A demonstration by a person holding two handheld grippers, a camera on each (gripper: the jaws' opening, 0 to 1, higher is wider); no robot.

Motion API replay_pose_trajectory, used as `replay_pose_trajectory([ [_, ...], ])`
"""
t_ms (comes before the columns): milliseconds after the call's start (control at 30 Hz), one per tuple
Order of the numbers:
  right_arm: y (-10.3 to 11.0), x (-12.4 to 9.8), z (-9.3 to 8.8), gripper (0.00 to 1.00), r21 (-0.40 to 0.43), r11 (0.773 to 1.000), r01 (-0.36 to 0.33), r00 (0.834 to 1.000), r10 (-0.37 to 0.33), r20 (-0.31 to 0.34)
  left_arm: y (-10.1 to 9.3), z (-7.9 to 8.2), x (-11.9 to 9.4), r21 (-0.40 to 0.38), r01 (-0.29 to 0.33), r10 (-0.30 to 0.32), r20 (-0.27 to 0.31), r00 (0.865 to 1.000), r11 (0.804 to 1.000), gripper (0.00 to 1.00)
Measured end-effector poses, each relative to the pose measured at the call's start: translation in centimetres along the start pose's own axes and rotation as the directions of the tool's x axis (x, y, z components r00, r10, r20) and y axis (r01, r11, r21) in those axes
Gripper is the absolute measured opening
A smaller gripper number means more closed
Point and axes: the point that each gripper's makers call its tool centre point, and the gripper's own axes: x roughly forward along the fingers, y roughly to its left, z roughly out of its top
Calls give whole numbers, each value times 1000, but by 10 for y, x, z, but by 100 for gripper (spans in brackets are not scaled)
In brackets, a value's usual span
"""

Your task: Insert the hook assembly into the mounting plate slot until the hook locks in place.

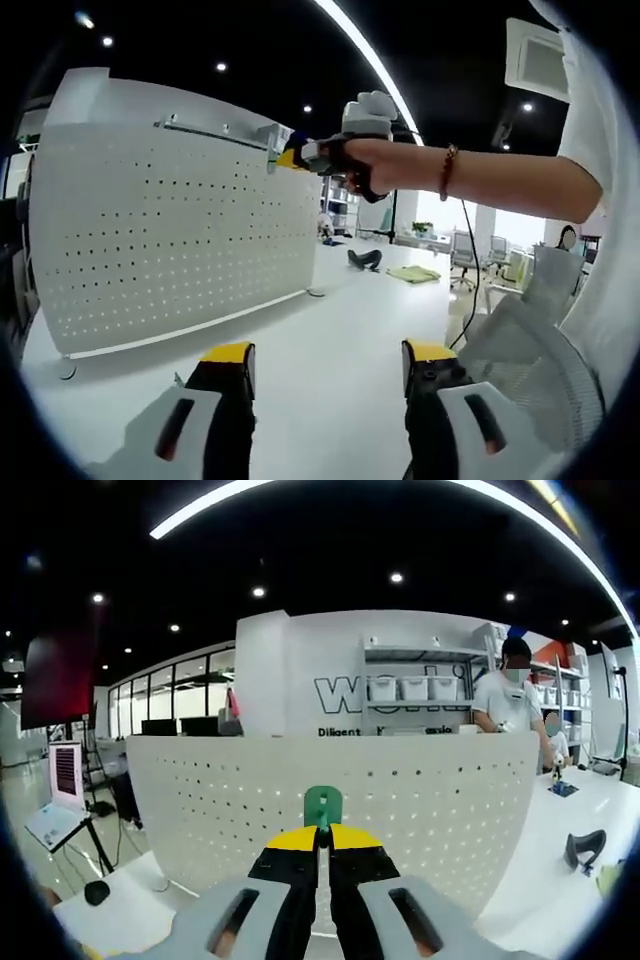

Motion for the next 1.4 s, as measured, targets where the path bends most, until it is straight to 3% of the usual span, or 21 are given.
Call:
replay_pose_trajectory([
  [500, -6, 23, 8, 1, -5, 1000, 31, 999, -31, 20, 10, -6, -3, -9, -32, 31, -19, 999, 999, 70],
  [1400, -12, 60, 7, 1, -22, 999, 49, 999, -49, 6, 26, -4, -12, -7, -64, 64, -29, 998, 998, 72],
])
